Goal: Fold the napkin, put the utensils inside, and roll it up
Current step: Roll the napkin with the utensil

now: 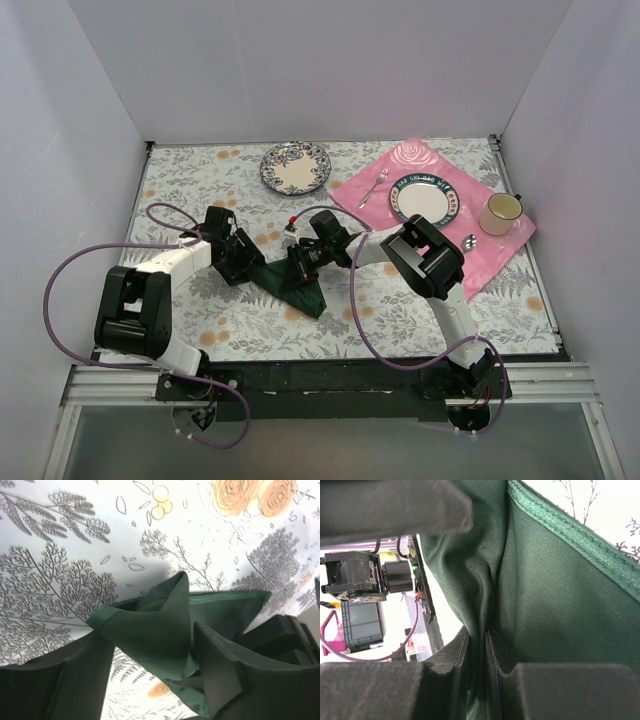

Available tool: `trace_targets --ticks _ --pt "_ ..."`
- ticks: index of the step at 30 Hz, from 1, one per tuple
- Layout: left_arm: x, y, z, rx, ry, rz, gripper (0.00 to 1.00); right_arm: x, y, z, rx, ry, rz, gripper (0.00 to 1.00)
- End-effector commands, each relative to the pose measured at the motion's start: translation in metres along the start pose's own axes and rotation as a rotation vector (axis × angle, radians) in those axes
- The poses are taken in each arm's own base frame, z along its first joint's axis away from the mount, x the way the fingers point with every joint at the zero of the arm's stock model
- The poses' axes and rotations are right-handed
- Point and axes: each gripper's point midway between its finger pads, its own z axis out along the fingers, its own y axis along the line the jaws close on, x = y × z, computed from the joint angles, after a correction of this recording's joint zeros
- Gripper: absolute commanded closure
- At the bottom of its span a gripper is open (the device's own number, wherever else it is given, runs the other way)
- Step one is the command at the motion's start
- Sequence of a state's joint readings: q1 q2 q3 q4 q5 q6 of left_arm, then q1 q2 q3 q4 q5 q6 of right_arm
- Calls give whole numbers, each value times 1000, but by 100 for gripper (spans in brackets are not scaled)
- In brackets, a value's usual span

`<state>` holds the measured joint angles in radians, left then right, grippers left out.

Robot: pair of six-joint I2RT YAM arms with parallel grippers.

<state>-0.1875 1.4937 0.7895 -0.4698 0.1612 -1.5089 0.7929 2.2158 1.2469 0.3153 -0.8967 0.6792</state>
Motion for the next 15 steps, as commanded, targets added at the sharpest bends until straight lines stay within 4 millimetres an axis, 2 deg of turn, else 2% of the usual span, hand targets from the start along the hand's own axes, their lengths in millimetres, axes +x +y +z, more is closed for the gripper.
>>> trace_targets --ticks 1,3,6,8,9,12,14,15 --pt "-17 11 7 -81 -69 51 44 3 1 -1 -18 8 -7 93" --pt "-19 14 9 -96 -77 53 54 3 1 -3 -3 2 -24 92" --pt "-18 14 11 -95 -70 62 64 2 -4 -7 58 4 -62 90" --pt "-18 14 12 -95 -64 65 66 1 -3 -9 74 7 -84 89" --pt "-17 13 13 -92 -57 68 66 2 -4 -9 79 11 -82 89" --pt "-21 12 9 -100 -69 83 54 1 -3 -10 79 12 -88 89" --pt "-26 14 2 -121 -90 107 47 2 -5 -9 82 12 -85 90" --pt "-35 14 -3 -141 -124 114 45 1 -7 -9 83 8 -83 91"
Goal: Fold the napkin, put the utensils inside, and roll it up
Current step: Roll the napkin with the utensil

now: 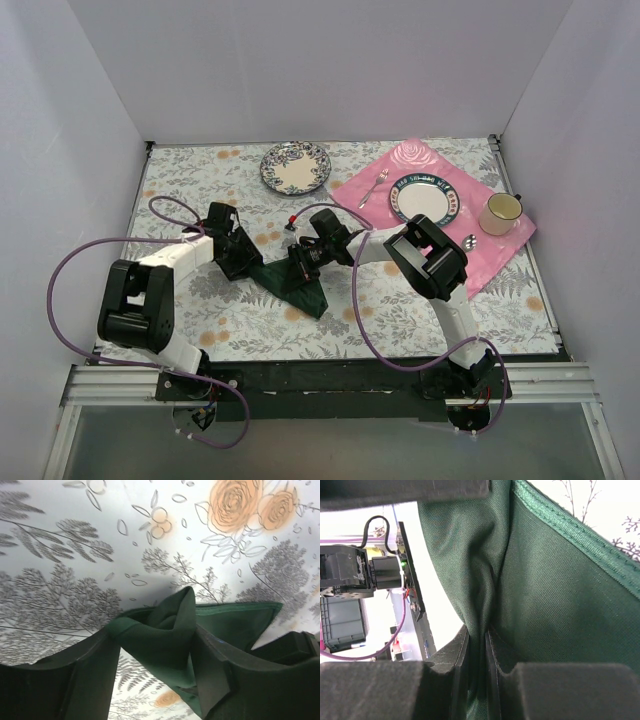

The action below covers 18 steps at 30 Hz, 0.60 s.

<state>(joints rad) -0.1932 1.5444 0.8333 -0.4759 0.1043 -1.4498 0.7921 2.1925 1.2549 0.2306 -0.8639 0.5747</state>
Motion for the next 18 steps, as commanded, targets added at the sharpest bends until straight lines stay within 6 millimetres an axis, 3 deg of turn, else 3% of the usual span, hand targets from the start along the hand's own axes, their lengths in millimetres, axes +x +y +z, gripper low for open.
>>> trace_targets --ticks 1,2,3,5,8,11,12,18 --pt "-30 16 -13 -114 -113 49 42 1 -3 -4 36 3 -20 91" --pt "-30 18 -19 -130 -107 52 33 1 -3 -4 36 3 -18 91" --pt "-40 9 -31 -102 -142 66 29 2 -4 -3 37 4 -16 91" --pt "-41 -5 -46 -33 -151 85 23 0 -3 -4 38 -1 -21 91" --pt "-39 -37 -80 138 -166 97 22 0 -4 -3 44 0 -26 92" --pt "-30 -59 -99 286 -159 60 35 -3 -4 -3 49 -3 -30 92" --pt "-18 -70 -104 361 -100 54 46 -3 -4 -3 49 -3 -31 92" --pt "30 -79 -78 525 138 -43 87 -4 -4 -4 51 -5 -32 94"
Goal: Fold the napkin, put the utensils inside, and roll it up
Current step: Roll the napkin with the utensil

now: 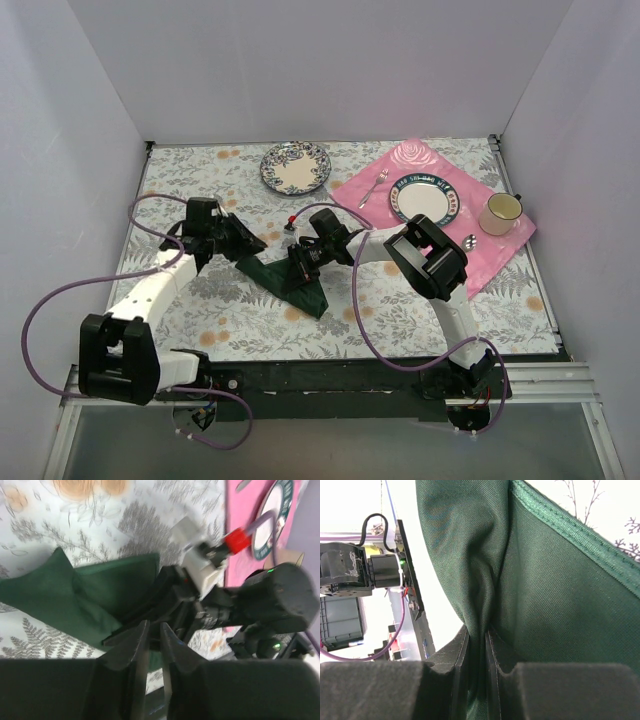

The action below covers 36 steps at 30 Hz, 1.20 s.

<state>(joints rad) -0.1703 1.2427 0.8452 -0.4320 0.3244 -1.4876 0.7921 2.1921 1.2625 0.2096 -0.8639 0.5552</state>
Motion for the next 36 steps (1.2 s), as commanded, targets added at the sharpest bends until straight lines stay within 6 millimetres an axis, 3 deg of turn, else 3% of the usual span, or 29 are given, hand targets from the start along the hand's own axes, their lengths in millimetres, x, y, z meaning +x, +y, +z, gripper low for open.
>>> trace_targets --ticks 1,8,9,10,16,23,29,30,31,33,34,35,36 --pt "47 -1 16 134 216 -124 97 -3 -4 -3 48 -10 -21 93" --pt "64 20 33 164 226 -168 100 -4 -3 -3 49 -9 -22 94" --pt "74 32 35 147 238 -187 100 -4 -3 -3 48 -10 -24 94" --pt "70 28 37 180 214 -180 100 -5 -2 -4 48 -13 -26 94" --pt "78 58 54 113 190 -188 100 -4 0 -4 50 -5 -25 93" --pt "75 75 63 51 157 -168 100 -2 0 -6 79 9 -44 88" --pt "70 63 51 70 154 -117 100 -1 -3 -5 87 18 -46 89" --pt "57 47 44 102 117 -83 100 0 -3 -6 88 17 -46 89" --pt "61 63 39 -1 123 -98 96 0 -4 -6 90 18 -44 90" --pt "42 56 26 -65 63 -89 67 -1 -4 -6 93 16 -46 90" --pt "43 67 20 -153 66 -105 56 0 -5 -5 96 19 -43 90" --pt "41 69 17 -188 68 -110 30 -2 -5 -5 98 16 -47 90" --pt "34 65 16 -222 55 -150 28 -2 -6 -5 98 17 -47 91"
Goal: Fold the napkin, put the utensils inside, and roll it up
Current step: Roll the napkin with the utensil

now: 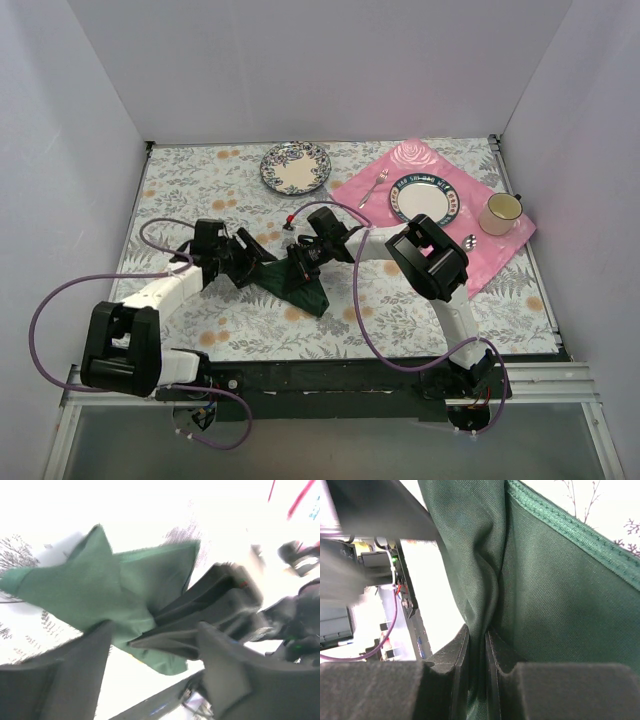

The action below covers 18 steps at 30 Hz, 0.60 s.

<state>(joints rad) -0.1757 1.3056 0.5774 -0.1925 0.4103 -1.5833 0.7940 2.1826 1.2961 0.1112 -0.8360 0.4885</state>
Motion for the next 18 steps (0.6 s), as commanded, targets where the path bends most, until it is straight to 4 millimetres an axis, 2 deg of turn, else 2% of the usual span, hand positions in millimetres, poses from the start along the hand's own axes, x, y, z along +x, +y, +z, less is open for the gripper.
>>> trace_targets --ticks 1,5,10,13,18 --pt "-14 18 -25 -258 -60 -68 28 -1 -5 -1 58 3 -21 91" --pt "-12 18 -20 -354 -53 -113 27 -3 -7 0 65 0 -20 91" --pt "2 23 -7 -512 -8 -182 26 -7 -6 0 76 -10 -31 91" --pt "5 19 1 -545 -22 -173 27 -6 -8 0 85 -9 -34 91" --pt "10 29 18 -610 -15 -182 31 -5 -8 -2 92 -12 -45 91"
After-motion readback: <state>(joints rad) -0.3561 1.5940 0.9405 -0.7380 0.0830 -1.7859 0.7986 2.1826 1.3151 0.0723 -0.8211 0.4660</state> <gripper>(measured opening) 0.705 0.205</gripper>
